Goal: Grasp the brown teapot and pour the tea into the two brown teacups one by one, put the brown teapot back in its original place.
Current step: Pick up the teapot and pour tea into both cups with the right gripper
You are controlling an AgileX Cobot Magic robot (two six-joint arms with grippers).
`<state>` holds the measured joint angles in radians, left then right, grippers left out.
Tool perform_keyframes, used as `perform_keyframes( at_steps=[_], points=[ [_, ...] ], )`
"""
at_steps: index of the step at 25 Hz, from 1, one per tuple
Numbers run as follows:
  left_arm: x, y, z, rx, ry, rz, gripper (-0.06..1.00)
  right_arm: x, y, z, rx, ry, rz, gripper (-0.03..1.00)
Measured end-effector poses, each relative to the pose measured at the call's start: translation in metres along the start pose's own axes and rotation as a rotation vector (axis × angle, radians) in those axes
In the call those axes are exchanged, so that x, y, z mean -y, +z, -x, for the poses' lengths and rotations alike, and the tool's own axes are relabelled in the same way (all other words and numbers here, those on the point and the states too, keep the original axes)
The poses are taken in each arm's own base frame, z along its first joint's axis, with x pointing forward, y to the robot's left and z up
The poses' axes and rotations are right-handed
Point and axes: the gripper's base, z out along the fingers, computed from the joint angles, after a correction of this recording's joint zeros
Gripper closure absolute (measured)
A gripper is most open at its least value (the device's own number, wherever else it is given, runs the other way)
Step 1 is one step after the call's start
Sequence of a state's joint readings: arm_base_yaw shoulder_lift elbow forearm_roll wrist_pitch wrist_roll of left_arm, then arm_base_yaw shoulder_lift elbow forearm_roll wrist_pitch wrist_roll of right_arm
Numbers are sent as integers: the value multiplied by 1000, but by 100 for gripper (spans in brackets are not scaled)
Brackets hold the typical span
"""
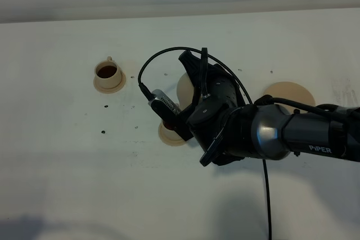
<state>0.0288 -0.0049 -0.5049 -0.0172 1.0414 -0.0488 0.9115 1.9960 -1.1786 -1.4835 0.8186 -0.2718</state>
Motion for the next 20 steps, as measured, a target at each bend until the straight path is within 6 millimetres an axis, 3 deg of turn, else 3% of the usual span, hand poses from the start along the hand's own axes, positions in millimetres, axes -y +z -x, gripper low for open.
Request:
perform_keyframes(
  at_steps=[20],
  points=[
    [0, 0, 0, 0, 0, 0, 42, 2, 0, 0, -6, -100, -23, 84]
  ],
)
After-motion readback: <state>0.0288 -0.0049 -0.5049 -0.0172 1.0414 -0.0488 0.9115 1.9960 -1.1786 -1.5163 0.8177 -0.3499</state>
